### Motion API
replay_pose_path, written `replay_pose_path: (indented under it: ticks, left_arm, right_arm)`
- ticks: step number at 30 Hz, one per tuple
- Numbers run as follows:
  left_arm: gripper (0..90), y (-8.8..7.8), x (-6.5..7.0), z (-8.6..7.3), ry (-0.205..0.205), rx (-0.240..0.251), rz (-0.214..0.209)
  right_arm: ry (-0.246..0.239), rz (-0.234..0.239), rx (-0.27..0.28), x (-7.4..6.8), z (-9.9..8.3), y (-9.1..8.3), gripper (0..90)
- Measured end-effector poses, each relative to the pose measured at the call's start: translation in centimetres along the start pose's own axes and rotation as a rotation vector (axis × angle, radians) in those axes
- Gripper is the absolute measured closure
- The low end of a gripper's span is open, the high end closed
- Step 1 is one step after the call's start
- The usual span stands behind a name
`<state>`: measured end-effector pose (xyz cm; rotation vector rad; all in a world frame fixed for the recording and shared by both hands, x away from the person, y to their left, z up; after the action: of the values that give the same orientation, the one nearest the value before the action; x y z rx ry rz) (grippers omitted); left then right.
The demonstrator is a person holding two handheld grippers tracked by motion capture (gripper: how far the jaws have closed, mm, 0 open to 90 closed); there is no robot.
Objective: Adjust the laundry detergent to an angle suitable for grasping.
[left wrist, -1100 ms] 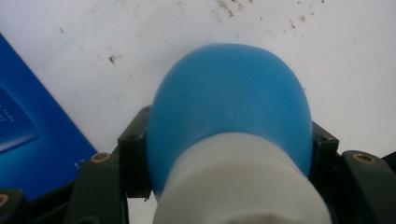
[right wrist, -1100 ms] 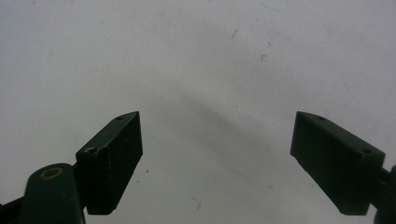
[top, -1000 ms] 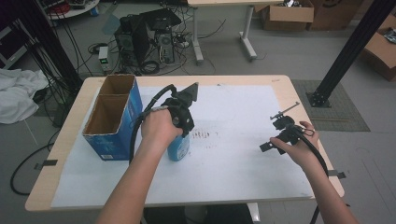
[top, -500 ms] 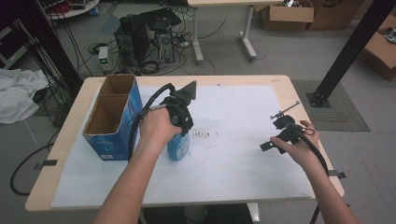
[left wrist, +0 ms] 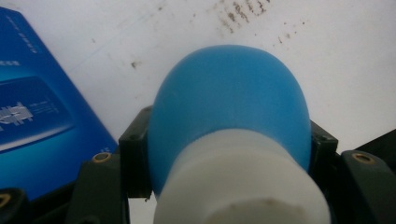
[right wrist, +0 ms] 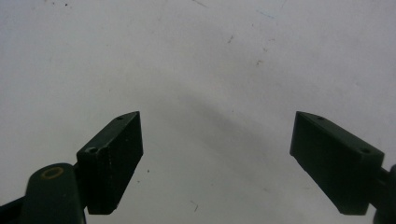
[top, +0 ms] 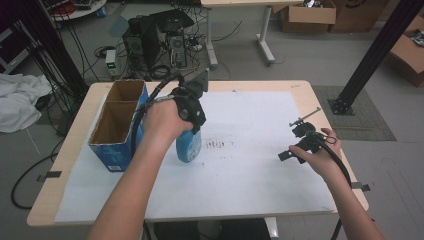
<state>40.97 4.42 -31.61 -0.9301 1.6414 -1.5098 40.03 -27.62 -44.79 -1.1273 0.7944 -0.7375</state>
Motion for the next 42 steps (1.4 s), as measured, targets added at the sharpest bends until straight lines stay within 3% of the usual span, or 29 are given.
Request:
replay_pose_path:
  ticks: [10, 25, 32, 42]
  left_arm:
    - [38.1, -4.0, -0.9, 0.0, -0.024, 0.038, -0.003]
    - [38.1, -10.0, -3.3, -0.4, -0.114, 0.102, -0.018]
    - [38.2, -11.3, -4.9, -1.0, -0.186, 0.109, 0.008]
    - [38.2, -12.8, -9.0, -3.2, -0.331, 0.135, 0.012]
  right_arm:
    - [0.005, -0.001, 0.001, 0.2, 0.1, -0.2, 17.3]
    - [0.014, -0.009, 0.007, 0.6, 0.2, -0.9, 17.4]
    - [0.009, -0.006, 0.01, 0.7, 0.2, -0.9, 17.4]
    - [0.009, -0.005, 0.012, 0.7, 0.2, -1.0, 17.2]
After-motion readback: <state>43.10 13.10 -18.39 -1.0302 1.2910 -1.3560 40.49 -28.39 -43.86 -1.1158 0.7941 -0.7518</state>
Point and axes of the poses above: each handheld gripper's, and its own axes: y roughly forward along the jaws, z roughly out of its top, x roughly to its right, the point moved 8 cm from there along y, roughly forward along the jaws, and after that the axes turned 7 degrees about -x, right-handed, at the moved point
